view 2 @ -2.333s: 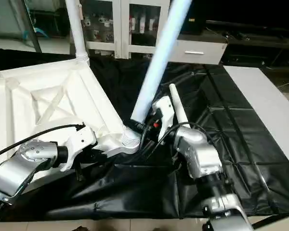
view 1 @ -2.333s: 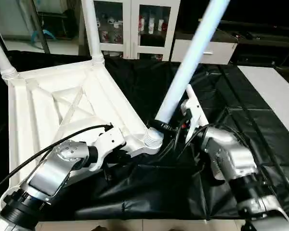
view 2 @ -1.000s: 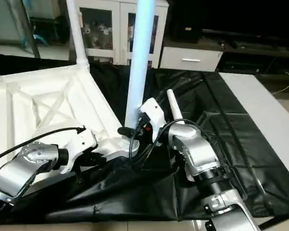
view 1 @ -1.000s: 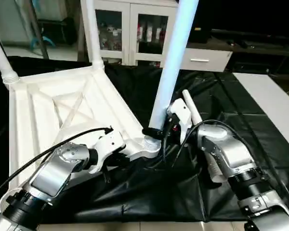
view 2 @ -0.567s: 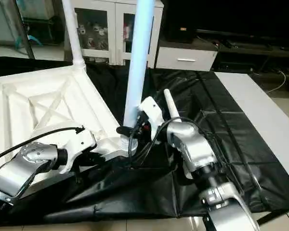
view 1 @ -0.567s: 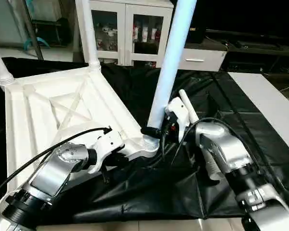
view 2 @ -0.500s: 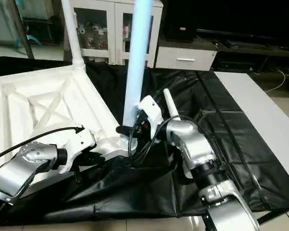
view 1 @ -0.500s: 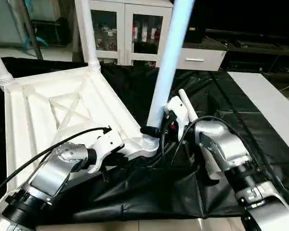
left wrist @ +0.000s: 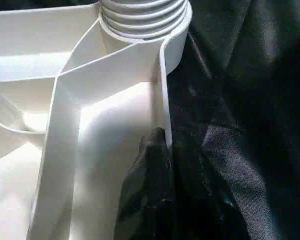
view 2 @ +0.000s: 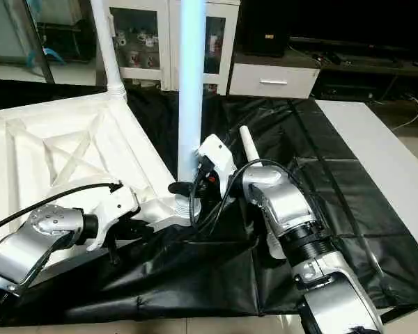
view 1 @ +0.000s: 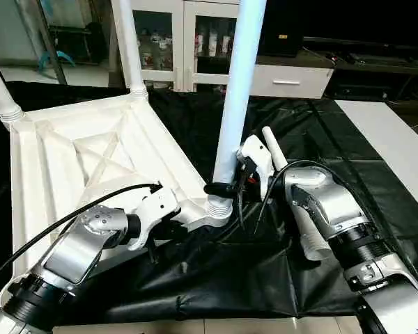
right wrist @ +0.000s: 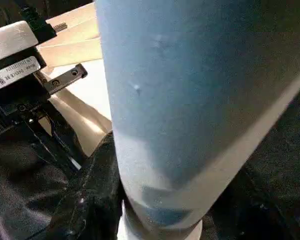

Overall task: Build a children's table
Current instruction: Insert table leg to table base

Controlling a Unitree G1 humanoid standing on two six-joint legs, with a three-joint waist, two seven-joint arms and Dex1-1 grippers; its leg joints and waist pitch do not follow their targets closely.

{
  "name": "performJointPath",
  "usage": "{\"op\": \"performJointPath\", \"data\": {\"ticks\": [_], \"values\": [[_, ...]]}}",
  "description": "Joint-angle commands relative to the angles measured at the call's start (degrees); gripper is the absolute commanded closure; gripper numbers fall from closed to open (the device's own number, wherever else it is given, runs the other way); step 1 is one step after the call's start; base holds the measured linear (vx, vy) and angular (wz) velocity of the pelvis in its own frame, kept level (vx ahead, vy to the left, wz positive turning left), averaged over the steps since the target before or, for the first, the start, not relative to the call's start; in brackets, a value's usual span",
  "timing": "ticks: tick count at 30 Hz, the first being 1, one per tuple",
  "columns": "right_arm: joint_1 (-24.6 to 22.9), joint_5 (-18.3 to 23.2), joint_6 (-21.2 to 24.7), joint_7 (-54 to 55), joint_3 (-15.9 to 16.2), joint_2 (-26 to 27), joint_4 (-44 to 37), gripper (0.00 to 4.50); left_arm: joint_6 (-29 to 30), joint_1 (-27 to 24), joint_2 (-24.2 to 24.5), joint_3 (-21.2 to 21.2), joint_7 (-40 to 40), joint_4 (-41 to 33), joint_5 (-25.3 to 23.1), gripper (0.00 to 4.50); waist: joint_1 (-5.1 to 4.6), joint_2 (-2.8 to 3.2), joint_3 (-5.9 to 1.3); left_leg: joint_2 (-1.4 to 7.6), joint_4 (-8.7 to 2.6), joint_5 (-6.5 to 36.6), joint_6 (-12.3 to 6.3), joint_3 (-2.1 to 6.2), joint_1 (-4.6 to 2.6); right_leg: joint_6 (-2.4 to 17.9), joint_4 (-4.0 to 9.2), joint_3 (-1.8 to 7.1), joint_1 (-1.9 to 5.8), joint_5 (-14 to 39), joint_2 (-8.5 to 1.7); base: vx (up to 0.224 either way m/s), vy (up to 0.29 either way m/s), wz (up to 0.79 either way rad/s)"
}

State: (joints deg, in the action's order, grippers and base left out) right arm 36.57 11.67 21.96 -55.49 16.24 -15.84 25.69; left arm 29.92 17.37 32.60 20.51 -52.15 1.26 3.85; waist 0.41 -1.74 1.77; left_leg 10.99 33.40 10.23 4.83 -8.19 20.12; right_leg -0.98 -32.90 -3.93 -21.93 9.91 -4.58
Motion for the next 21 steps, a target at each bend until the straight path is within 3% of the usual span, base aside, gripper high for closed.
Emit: {"op": "performJointPath", "data": {"ticks": [1, 8, 9, 10, 11, 12, 13, 14, 15, 16, 17, 18, 19, 20, 21], "values": [[-3.3, -4.7, 2.9, 0.5, 3.7, -1.9, 4.6, 2.66, -0.6, 0.3, 0.1, 0.2, -0.8, -0.3, -0.3, 4.5, -0.66, 0.63, -0.92, 1.34, -5.09, 39.3, 2.6, 1.43, -1.3, 2.4, 6.59, 1.12, -1.31, 42.7, -3.07, 0.0, 0.0, 0.0], [-4.5, -5.4, 0.1, 8.2, 0.7, 0.6, 6.5, 2.66, 0.6, 0.3, -2.1, -1.1, 3.5, 0.9, -0.9, 4.5, -0.97, 0.76, -0.7, 1.16, -4.98, 40.3, 2.65, 1.56, -1.58, 1.2, 7.35, 0.4, -1.47, 45.5, -3.15, 0.0, 0.0, 0.0], [-4.4, -5.4, -0.8, 11.7, -0.8, 1.9, 7.6, 2.66, 1.8, 0.5, -3.8, -1.9, 5.9, 0.9, -0.9, 4.5, -1.43, 0.8, -0.54, 1.21, -5.19, 41.2, 2.81, 1.77, -1.46, 0.9, 7.62, -0.23, -1.26, 45.8, -3.03, 0.0, 0.0, 0.0], [-4.4, -5.4, -0.8, 11.7, -0.8, 1.9, 7.6, 2.66, 1.8, 0.5, -3.8, -1.9, 5.9, 0.9, -0.9, 4.5, -2.03, 1.09, -0.52, 1.27, -5.63, 43.0, 3.14, 2.18, -1.35, 0.6, 7.82, -1.27, -0.6, 44.8, -2.77, 0.0, 0.0, 0.0], [-3.7, -5.5, -2.3, 19.0, -3.5, 4.6, 9.8, 2.66, 6.0, 1.1, -8.2, -3.5, 10.5, 0.0, 0.1, 4.5, -2.55, 1.63, -0.37, 1.83, -6.71, 46.2, 3.47, 2.48, -1.16, 1.2, 7.34, -2.4, 0.41, 41.0, -2.31, 0.0, 0.0, 0.0], [-3.7, -5.5, -2.4, 19.2, -3.6, 4.6, 9.9, 2.66, 6.2, 1.1, -8.4, -3.6, 10.7, 0.0, 0.1, 4.5, -2.93, 1.8, -0.19, 2.32, -7.7, 48.1, 3.6, 2.72, -0.64, 1.6, 6.66, -3.0, 1.41, 38.2, -2.14, -0.056, 0.046, -0.13], [-2.6, -5.4, -3.1, 24.0, -5.4, 6.4, 11.7, 2.66, 8.7, 1.5, -11.6, -4.3, 13.2, -0.8, 0.9, 4.5, -2.14, 2.33, -0.1, 3.73, -10.96, 51.9, 3.83, 2.71, 1.89, 3.7, 1.15, -2.26, 4.54, 29.0, -1.84, -0.104, 0.031, -0.08], [-2.6, -5.4, -3.1, 24.1, -5.4, 6.4, 11.7, 2.66, 8.7, 1.5, -11.7, -4.3, 13.3, -0.8, 0.9, 4.5, -1.28, 2.45, -0.49, 4.25, -11.86, 52.1, 3.65, 2.19, 2.67, 4.7, -2.46, -1.2, 5.56, 22.0, -1.95, -0.104, 0.031, -0.08], [-1.9, -5.1, -3.2, 26.3, -6.3, 7.3, 12.9, 2.66, 9.8, 1.9, -13.2, -4.4, 14.4, -0.8, 1.0, 4.5, -0.21, 1.23, -0.23, 3.88, -12.43, 49.8, 2.37, 0.48, 1.55, 4.6, -2.99, 0.58, 3.91, 19.6, -1.77, -0.077, -0.041, 0.09], [-0.9, -4.9, -3.6, 28.7, -7.2, 8.2, 14.4, 2.66, 10.7, 2.3, -14.8, -4.4, 15.8, -0.7, 0.9, 4.5, -0.02, -1.5, -0.35, -0.15, -3.63, 36.7, 1.94, -0.54, -3.61, 1.5, 6.86, 1.73, -3.31, 47.7, -4.66, 0.054, -0.087, 0.09], [0.2, -4.8, -4.0, 30.7, -7.9, 9.0, 15.9, 2.66, 11.5, 2.9, -16.4, -4.5, 17.5, -0.2, 0.5, 4.5, -0.54, -1.89, -0.16, -1.22, 1.67, 26.6, 0.74, -0.65, -4.82, 0.3, 9.75, 1.82, -5.1, 59.0, -7.08, 0.054, -0.087, 0.09], [0.2, -4.7, -4.1, 30.8, -7.9, 9.0, 16.0, 2.66, 11.5, 2.9, -16.5, -4.5, 17.6, -0.2, 0.4, 4.5, -0.48, -1.31, -0.23, -0.17, 1.05, 14.4, -0.45, 1.27, 0.0, 0.7, 8.49, 3.22, -0.08, 61.1, -9.77, 0.122, -0.021, -0.39], [1.6, -4.5, -4.7, 33.3, -8.8, 10.1, 18.1, 2.66, 12.4, 3.8, -18.4, -4.5, 19.5, 0.8, -0.3, 4.5, 0.46, 0.49, -1.54, 1.49, -3.96, 13.1, 2.49, 1.95, 2.85, 2.0, 4.75, 1.98, 3.12, 43.5, -6.32, 0.061, 0.033, -0.44], [2.8, -4.4, -5.2, 35.1, -9.5, 10.9, 19.8, 2.66, 12.9, 4.6, -19.9, -4.7, 21.2, 1.8, -0.9, 4.5, -0.53, 0.53, -1.6, 1.69, -4.81, 19.5, 3.03, 1.9, 1.67, 4.2, 3.52, 0.78, 1.47, 30.7, -3.55, 0.061, 0.033, -0.44], [5.6, -4.9, -6.8, 39.9, -10.5, 12.9, 23.9, 2.66, 13.7, 7.0, -23.9, -5.6, 26.5, 5.2, -2.7, 4.5, -0.58, 0.45, -1.21, 1.65, -4.87, 24.0, 2.92, 1.21, 0.37, 7.0, 3.8, 1.1, 0.23, 25.6, -3.06, 0.0, 0.0, 0.0]]}}
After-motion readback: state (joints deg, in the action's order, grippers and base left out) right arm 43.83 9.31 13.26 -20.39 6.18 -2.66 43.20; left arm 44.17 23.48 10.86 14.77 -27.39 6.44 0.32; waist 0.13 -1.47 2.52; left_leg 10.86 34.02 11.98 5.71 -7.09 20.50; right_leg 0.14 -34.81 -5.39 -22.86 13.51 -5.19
